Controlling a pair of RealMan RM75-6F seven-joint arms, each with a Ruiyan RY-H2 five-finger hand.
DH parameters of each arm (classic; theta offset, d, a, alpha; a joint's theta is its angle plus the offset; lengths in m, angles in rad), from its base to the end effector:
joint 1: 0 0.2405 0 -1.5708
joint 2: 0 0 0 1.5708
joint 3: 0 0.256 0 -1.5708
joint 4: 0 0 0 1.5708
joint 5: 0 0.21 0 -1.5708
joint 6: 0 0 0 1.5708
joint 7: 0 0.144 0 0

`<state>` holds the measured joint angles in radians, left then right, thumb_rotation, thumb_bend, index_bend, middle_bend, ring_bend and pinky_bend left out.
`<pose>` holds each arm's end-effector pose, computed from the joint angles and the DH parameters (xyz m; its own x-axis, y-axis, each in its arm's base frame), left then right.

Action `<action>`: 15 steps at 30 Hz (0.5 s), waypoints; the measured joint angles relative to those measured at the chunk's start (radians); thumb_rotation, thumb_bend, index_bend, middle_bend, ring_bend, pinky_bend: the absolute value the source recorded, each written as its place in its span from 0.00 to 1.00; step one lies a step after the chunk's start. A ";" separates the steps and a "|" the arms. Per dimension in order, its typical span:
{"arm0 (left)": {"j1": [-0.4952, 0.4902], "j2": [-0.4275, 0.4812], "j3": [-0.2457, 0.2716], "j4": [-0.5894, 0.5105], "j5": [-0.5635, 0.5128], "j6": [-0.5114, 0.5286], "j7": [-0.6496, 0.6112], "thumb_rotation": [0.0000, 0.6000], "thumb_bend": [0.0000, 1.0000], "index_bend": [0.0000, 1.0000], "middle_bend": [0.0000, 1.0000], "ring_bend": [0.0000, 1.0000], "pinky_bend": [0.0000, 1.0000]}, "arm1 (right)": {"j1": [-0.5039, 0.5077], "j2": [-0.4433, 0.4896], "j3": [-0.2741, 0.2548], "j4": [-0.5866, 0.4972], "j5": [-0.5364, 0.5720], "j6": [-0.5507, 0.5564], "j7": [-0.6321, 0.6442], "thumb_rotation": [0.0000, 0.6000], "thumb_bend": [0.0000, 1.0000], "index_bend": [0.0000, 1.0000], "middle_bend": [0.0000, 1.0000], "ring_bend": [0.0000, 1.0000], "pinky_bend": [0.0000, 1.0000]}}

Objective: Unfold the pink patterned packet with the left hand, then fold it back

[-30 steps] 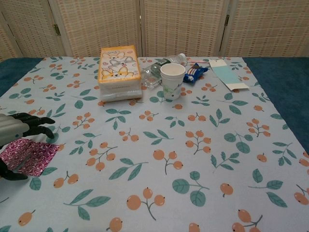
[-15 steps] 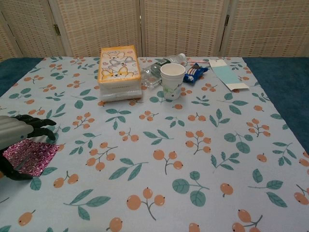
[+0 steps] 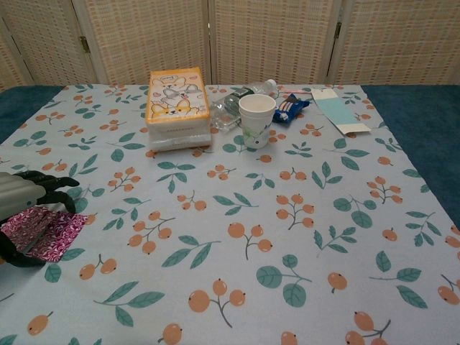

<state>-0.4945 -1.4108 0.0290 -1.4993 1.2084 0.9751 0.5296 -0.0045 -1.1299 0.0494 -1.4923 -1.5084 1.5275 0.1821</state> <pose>-0.2689 0.2621 0.0049 0.7085 0.3583 0.6079 0.7056 -0.3499 -0.6162 -0.3442 -0.1525 0.1731 0.3287 0.0165 0.9443 -0.9426 0.0682 0.3269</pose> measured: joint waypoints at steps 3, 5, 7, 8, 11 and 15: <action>-0.001 -0.003 0.000 0.006 0.000 -0.001 -0.005 0.86 0.21 0.28 0.00 0.00 0.00 | -0.001 0.000 -0.001 -0.002 0.000 0.002 -0.002 1.00 0.48 0.19 0.09 0.02 0.00; -0.001 -0.004 0.001 0.007 0.002 0.000 -0.008 0.86 0.21 0.30 0.00 0.00 0.00 | -0.002 0.000 -0.001 -0.002 -0.001 0.003 -0.002 1.00 0.48 0.19 0.09 0.02 0.00; -0.001 -0.004 0.002 0.007 0.006 0.003 -0.011 0.86 0.21 0.30 0.00 0.00 0.00 | -0.003 0.000 -0.001 -0.002 -0.001 0.004 -0.002 1.00 0.48 0.19 0.09 0.02 0.00; 0.000 -0.003 0.003 0.006 0.008 0.005 -0.011 0.86 0.21 0.30 0.00 0.00 0.00 | -0.004 0.000 -0.001 -0.002 -0.001 0.006 -0.002 1.00 0.48 0.19 0.09 0.02 0.00; 0.002 0.004 0.004 -0.003 0.017 0.015 -0.016 0.86 0.21 0.31 0.00 0.00 0.00 | -0.006 0.000 -0.001 -0.002 -0.003 0.011 -0.001 1.00 0.48 0.19 0.09 0.02 0.00; 0.005 0.019 0.007 -0.021 0.033 0.029 -0.019 0.86 0.21 0.31 0.00 0.00 0.00 | -0.009 -0.001 -0.001 0.001 -0.002 0.014 0.002 1.00 0.48 0.19 0.09 0.02 0.00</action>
<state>-0.4895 -1.3921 0.0357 -1.5203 1.2409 1.0038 0.5103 -0.0133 -1.1305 0.0481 -1.4913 -1.5106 1.5413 0.1842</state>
